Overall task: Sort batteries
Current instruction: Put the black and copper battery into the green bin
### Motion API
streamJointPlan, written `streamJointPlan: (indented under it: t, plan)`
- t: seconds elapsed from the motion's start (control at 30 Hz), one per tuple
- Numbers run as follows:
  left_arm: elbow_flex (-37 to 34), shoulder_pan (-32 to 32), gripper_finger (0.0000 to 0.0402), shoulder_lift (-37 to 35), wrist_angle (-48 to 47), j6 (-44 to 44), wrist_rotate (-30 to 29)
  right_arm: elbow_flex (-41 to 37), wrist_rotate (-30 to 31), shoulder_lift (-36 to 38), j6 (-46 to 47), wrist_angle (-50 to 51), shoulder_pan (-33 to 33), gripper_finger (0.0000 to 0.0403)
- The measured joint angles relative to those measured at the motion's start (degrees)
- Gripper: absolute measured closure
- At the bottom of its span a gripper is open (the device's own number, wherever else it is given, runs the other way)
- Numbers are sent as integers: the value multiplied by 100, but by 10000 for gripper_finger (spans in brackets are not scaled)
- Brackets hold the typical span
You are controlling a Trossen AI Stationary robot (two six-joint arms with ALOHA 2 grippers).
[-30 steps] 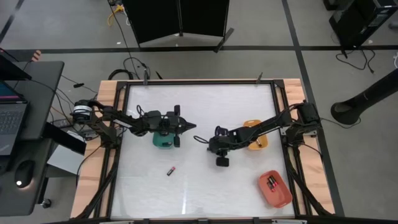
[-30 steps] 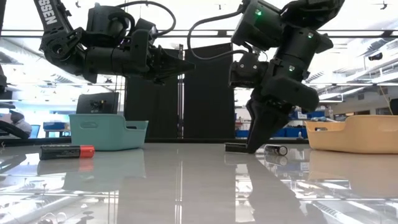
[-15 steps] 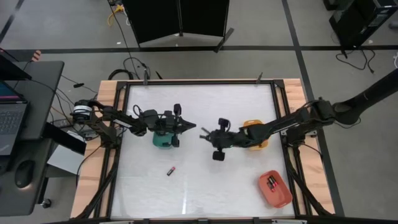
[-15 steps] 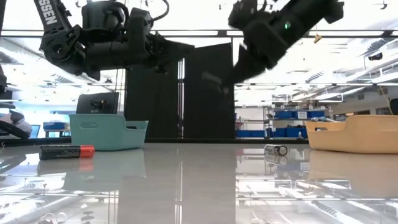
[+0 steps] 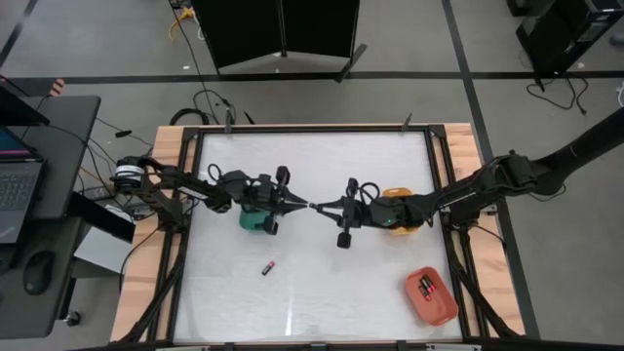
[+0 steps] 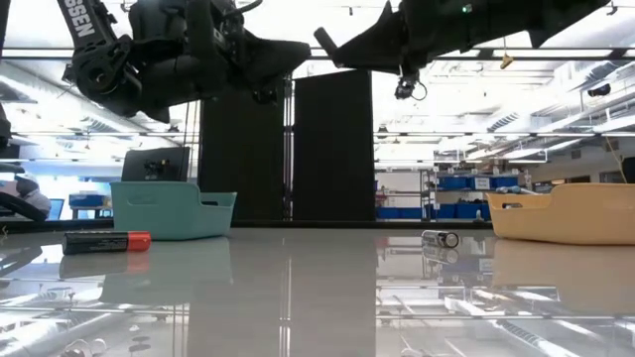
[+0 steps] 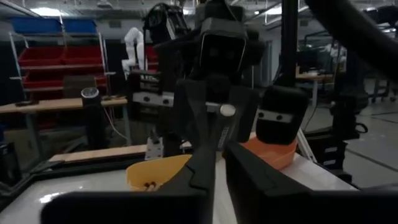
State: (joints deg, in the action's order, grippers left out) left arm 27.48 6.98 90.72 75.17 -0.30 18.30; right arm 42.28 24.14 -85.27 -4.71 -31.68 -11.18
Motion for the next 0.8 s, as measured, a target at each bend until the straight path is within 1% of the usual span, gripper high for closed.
streamJointPlan:
  t: [0.23, 0.37, 0.6, 0.8]
  plan:
    - [98, -183, 287, 7, -36, 124, 34, 0, -11, 0, 0, -5, 0, 341]
    - [110, -250, 260, 7, -34, 284, -181, 0, -15, 0, 0, -2, 0, 341]
    - [203, -260, 254, 7, -94, 273, -417, 0, -20, 0, 0, 4, 0, 340]
    - [502, -262, 254, 7, -687, 265, -390, 2, -20, 0, 2, 48, 0, 340]
